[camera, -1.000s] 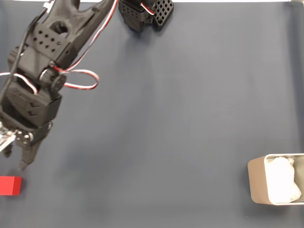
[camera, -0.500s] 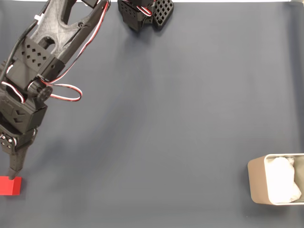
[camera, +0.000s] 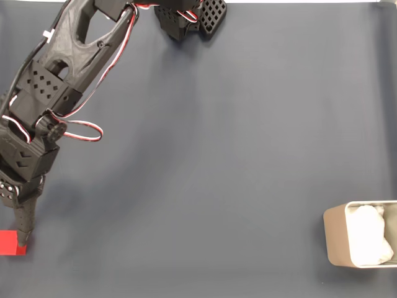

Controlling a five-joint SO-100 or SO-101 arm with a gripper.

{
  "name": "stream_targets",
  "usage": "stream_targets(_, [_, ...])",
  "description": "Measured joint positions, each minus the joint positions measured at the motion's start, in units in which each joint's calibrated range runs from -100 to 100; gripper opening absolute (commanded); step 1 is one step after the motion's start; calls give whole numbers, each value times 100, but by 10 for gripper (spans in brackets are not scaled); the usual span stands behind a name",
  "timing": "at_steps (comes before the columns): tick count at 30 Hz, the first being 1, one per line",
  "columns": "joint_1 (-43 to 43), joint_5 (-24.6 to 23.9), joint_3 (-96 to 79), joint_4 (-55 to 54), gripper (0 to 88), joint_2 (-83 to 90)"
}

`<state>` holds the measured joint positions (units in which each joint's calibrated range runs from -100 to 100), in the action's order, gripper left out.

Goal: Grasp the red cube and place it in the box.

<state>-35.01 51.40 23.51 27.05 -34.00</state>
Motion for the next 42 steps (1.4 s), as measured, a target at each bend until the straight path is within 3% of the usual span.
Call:
stream_targets(6, [15, 29, 0, -318, 377, -234])
stream_targets(19, [-22, 117, 118, -986, 388, -799])
stream_targets(42, [-22, 39, 615, -1090, 392, -1433])
